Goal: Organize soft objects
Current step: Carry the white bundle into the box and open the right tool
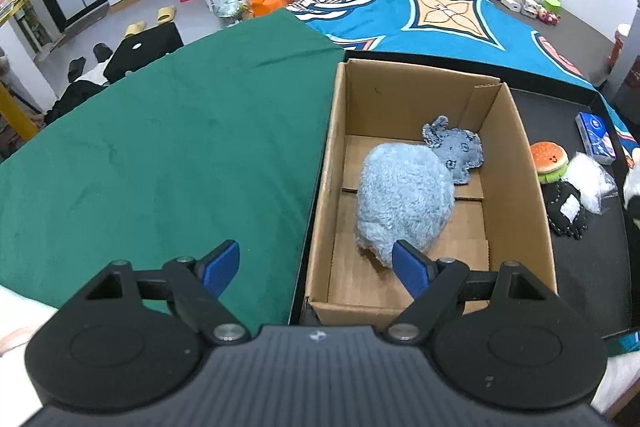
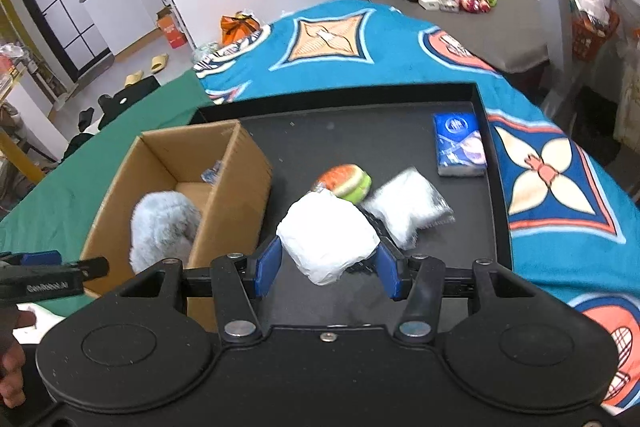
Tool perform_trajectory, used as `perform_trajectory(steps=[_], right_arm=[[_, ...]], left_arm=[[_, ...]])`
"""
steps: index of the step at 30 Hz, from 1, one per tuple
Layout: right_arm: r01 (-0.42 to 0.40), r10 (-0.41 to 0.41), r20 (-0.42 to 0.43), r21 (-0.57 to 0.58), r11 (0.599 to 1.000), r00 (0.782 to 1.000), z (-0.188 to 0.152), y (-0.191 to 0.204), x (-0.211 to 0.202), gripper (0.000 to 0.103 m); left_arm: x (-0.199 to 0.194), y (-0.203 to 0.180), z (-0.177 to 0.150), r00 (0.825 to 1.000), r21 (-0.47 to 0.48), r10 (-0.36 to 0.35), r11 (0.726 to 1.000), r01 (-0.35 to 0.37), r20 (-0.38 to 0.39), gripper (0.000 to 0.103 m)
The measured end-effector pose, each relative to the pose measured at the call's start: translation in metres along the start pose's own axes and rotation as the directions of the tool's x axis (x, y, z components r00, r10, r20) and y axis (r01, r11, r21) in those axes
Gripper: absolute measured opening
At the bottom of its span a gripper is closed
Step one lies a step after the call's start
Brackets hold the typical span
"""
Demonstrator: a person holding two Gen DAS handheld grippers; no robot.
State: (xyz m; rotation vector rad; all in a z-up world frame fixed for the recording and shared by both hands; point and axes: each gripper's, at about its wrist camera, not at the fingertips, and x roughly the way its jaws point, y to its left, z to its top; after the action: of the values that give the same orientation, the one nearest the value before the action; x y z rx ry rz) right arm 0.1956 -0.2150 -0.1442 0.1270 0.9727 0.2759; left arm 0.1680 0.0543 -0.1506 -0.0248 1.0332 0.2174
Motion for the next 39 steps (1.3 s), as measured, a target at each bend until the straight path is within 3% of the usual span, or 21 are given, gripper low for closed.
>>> perform_trajectory(steps=[18,25,31,39], right_arm=[[-0.031,0.036,0.049,-0.105,0.994,0.998,0.030,0.064,-0.008,0.050],[-0.031,0.037,0.034,-0.153,0.988,0.999,0.034,0.088,0.000,0.050],[-0.023,0.026,0.016,-0.192,0.981,1.000,0.034,0.104,0.011,0.050],[-0.011,0.008,-0.010,-0.249,0.968,1.000,0.032,0.125,0.026,0.050]], left_arm=[[-0.002,0.019,0.011,0.991,-0.033,-0.136,0.990,0.136,0.011,0.079],[0.007,0.024,0.005,0.987,-0.018,-0.162,0.987,0.162,0.009,0.061],[0.021,0.030,-0.001,0.983,-0.035,-0.183,0.983,0.183,-0.015,0.034],[0.028,0.030,-0.004,0.978,-0.029,-0.210,0.977,0.209,-0.019,0.023]])
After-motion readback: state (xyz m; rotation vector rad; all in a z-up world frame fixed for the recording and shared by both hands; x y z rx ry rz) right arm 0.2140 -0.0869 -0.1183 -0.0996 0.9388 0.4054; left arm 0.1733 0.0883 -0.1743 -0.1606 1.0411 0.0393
